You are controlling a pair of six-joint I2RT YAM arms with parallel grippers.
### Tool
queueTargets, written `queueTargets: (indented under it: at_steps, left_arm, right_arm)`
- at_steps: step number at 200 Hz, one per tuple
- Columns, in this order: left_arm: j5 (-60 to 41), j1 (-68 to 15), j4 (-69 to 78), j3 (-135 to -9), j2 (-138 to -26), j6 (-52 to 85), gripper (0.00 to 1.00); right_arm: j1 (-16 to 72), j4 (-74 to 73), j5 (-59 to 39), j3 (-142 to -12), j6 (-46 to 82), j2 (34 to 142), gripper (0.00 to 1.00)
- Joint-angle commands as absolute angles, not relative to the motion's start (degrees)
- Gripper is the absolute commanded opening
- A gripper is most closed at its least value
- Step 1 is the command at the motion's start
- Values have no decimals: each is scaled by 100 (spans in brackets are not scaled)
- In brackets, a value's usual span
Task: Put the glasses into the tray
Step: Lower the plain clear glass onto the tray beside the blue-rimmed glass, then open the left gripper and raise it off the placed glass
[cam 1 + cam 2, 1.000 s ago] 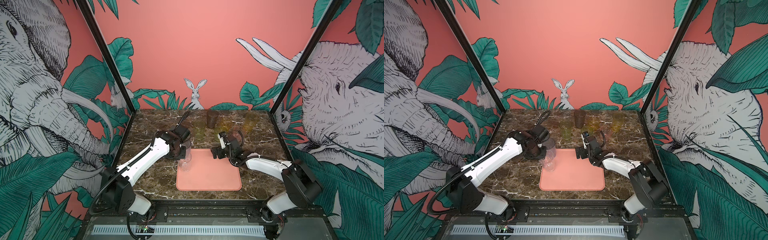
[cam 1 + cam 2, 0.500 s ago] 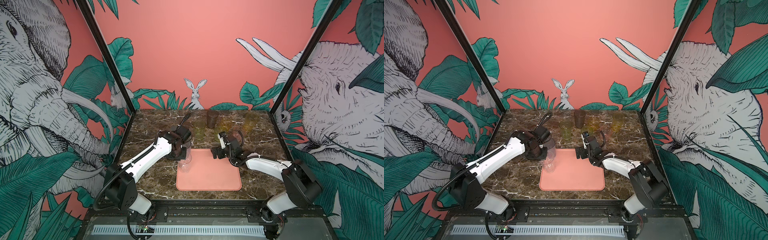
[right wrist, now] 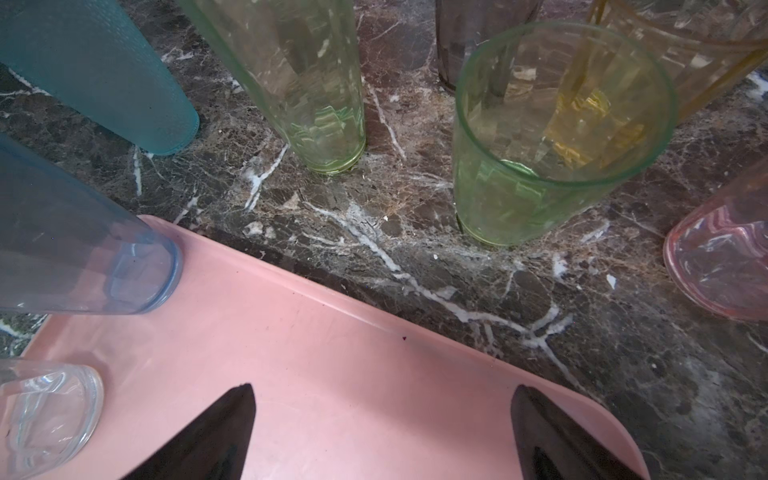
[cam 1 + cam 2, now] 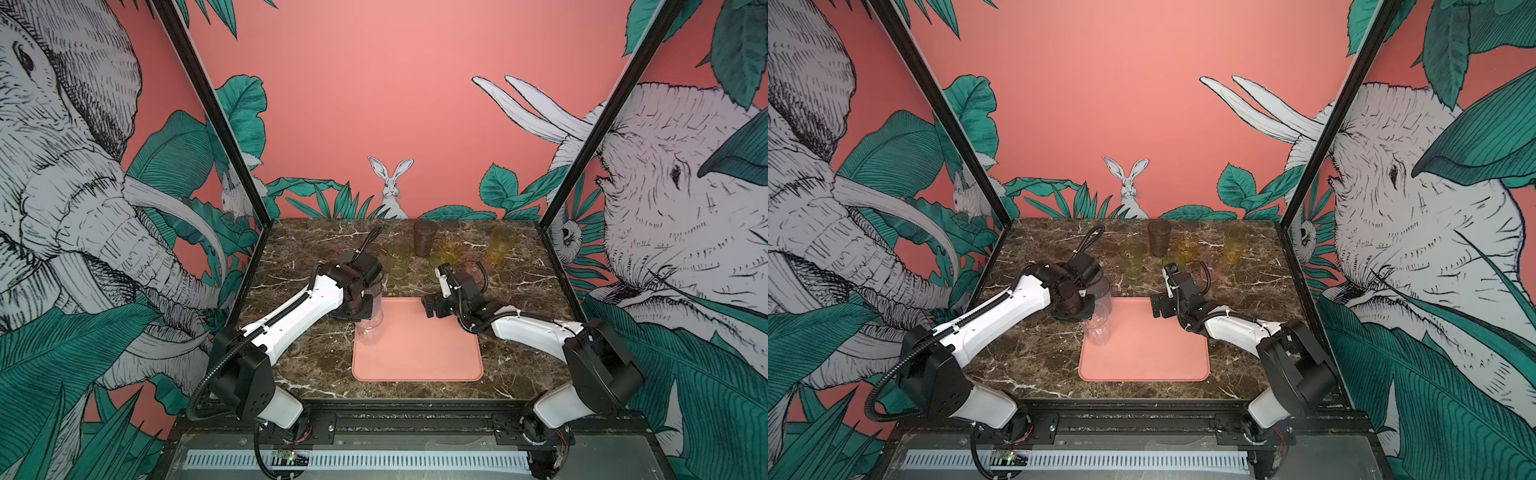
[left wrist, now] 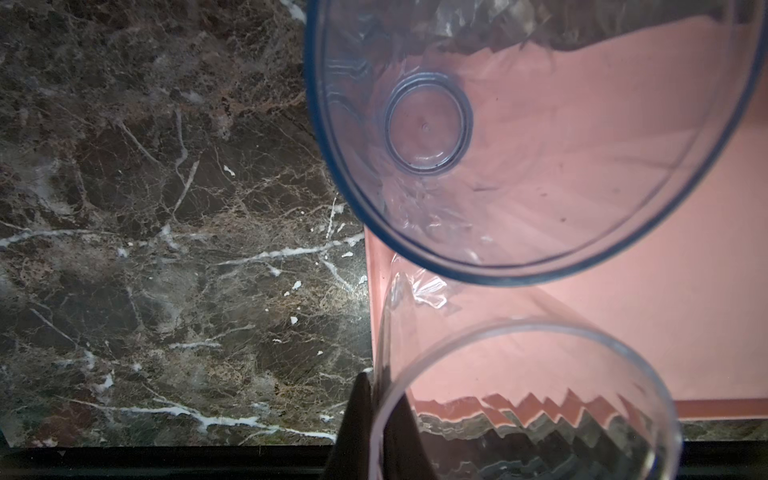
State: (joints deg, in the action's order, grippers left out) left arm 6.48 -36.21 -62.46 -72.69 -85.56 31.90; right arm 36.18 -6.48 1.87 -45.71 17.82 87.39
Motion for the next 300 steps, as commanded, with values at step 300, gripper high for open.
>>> queueTargets:
  at_steps: [300]
  left_arm:
    - [946,-3560,-6891,-8174,-8352,3099,29]
  right_arm:
    - [3656,-699,113,-4720,1891,8782,98]
